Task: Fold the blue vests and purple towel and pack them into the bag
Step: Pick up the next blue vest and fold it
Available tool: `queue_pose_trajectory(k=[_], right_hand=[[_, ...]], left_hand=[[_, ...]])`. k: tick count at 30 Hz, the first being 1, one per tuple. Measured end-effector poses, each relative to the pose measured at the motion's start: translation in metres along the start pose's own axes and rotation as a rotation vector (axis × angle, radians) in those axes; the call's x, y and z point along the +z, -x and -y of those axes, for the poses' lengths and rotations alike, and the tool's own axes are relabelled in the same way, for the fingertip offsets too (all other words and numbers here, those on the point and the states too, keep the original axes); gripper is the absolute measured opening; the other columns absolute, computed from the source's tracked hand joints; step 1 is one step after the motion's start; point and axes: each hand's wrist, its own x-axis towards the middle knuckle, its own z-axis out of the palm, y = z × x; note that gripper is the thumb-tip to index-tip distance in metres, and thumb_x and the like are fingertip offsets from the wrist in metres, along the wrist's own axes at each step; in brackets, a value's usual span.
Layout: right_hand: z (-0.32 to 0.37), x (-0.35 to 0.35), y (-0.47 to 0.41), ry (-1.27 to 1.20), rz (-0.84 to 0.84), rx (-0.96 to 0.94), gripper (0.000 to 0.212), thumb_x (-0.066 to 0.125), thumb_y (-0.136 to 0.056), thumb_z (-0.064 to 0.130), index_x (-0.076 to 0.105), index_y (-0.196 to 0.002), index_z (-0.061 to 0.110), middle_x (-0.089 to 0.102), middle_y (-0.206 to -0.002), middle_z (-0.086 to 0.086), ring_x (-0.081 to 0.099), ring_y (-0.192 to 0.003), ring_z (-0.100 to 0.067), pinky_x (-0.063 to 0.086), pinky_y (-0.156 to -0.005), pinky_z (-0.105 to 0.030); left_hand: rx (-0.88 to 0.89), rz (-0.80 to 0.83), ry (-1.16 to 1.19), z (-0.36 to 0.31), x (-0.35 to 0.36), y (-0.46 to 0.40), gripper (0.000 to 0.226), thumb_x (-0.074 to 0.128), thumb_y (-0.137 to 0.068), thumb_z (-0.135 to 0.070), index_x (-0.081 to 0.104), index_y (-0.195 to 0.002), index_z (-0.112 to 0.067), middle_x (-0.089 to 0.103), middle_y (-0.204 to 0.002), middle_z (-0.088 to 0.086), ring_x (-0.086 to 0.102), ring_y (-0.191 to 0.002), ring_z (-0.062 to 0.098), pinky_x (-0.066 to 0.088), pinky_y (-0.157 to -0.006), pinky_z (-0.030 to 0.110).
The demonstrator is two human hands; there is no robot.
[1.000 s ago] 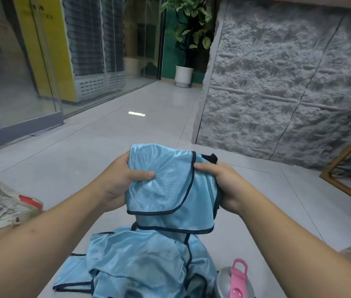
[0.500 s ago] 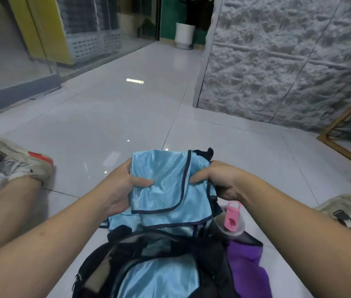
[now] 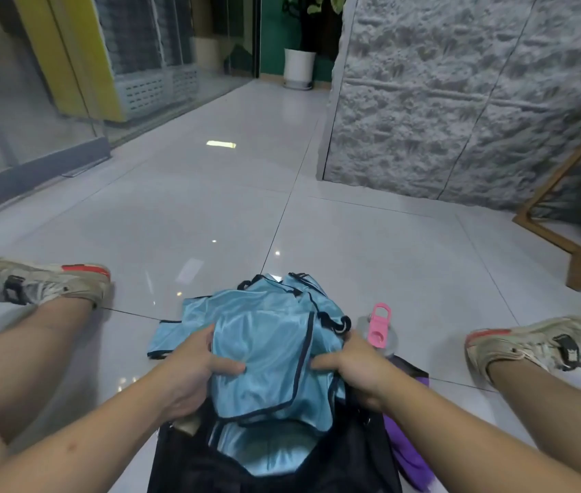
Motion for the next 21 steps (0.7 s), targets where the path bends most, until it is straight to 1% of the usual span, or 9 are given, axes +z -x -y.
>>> queue_pose_trajectory(k=[2,4,7,9,13,15,18,19,21], right_hand=[[-0.011,0.002,0.014,-0.009,0.020,-0.038,0.044,0.066,-0.079,-0.022,0.068,-0.117,0.000,0.078,-0.110,-0.019,0.076,-0.102,-0.038,0.062,-0.087,-0.052],[-0.020,0.004,0.024,0.041,0.050,-0.063,0.042,0.068,-0.079,-0.021,0.072,-0.114,0.004,0.079,-0.110,-0.016,0.076,-0.103,-0.034,0.062,-0.088,-0.049],[-0.031,0.006,0.025,0.250,0.028,-0.108,0.039,0.078,-0.072,0.000,0.076,-0.110,0.010,0.080,-0.107,-0.010,0.076,-0.104,-0.030,0.060,-0.095,-0.052],[-0.039,0.010,0.025,0.346,-0.015,-0.138,0.032,0.078,-0.071,0.004,0.077,-0.103,0.007,0.081,-0.099,-0.008,0.077,-0.097,-0.028,0.061,-0.091,-0.050],[-0.050,0.023,0.027,0.402,-0.050,-0.191,0.018,0.071,-0.081,-0.009,0.077,-0.095,0.000,0.075,-0.074,0.008,0.070,-0.071,-0.004,0.058,-0.072,-0.027],[-0.052,0.026,0.028,0.402,-0.028,-0.167,0.017,0.071,-0.082,-0.006,0.076,-0.098,-0.001,0.074,-0.076,0.007,0.070,-0.070,-0.006,0.057,-0.069,-0.025],[-0.050,0.030,0.033,0.379,0.078,-0.069,0.029,0.075,-0.079,0.005,0.077,-0.107,0.005,0.081,-0.099,-0.004,0.077,-0.094,-0.020,0.062,-0.087,-0.036],[-0.051,0.031,0.034,0.365,0.116,-0.013,0.032,0.076,-0.077,0.008,0.077,-0.109,0.008,0.081,-0.104,-0.006,0.077,-0.099,-0.024,0.062,-0.089,-0.039],[-0.059,0.034,0.035,0.337,0.138,0.085,0.028,0.077,-0.078,0.006,0.078,-0.106,0.007,0.081,-0.101,-0.009,0.078,-0.096,-0.027,0.063,-0.084,-0.039]], left_hand=[[-0.028,0.044,-0.022,0.003,-0.001,0.011,0.068,0.064,-0.074,0.031,0.062,-0.132,-0.006,0.072,-0.124,0.021,0.070,-0.114,0.040,0.053,-0.100,0.051],[-0.052,0.061,-0.065,0.008,0.000,0.020,0.065,0.061,-0.077,0.032,0.063,-0.129,-0.007,0.074,-0.122,0.019,0.072,-0.111,0.038,0.056,-0.093,0.048],[-0.085,0.033,-0.122,0.020,0.002,0.030,0.063,0.056,-0.080,0.032,0.064,-0.127,-0.008,0.076,-0.118,0.017,0.074,-0.107,0.034,0.058,-0.089,0.045],[-0.093,0.010,-0.122,0.031,0.000,0.034,0.061,0.054,-0.082,0.032,0.064,-0.127,-0.008,0.075,-0.120,0.017,0.073,-0.109,0.034,0.056,-0.096,0.049],[-0.069,-0.055,-0.153,0.044,-0.003,0.033,0.058,0.050,-0.087,0.028,0.064,-0.129,-0.010,0.075,-0.121,0.014,0.072,-0.113,0.032,0.052,-0.105,0.053],[-0.084,-0.082,-0.172,0.044,-0.004,0.031,0.058,0.047,-0.085,0.028,0.065,-0.127,-0.008,0.076,-0.118,0.014,0.072,-0.112,0.034,0.052,-0.105,0.054],[-0.173,-0.068,-0.205,0.044,-0.011,0.032,0.057,0.041,-0.082,0.026,0.068,-0.123,-0.002,0.075,-0.117,0.021,0.072,-0.109,0.041,0.054,-0.101,0.055],[-0.211,-0.054,-0.225,0.045,-0.014,0.034,0.056,0.039,-0.082,0.025,0.069,-0.122,-0.001,0.074,-0.117,0.023,0.072,-0.108,0.042,0.055,-0.099,0.053],[-0.272,-0.046,-0.289,0.048,-0.019,0.036,0.055,0.039,-0.082,0.023,0.070,-0.120,-0.001,0.075,-0.116,0.023,0.073,-0.106,0.041,0.059,-0.092,0.049]])
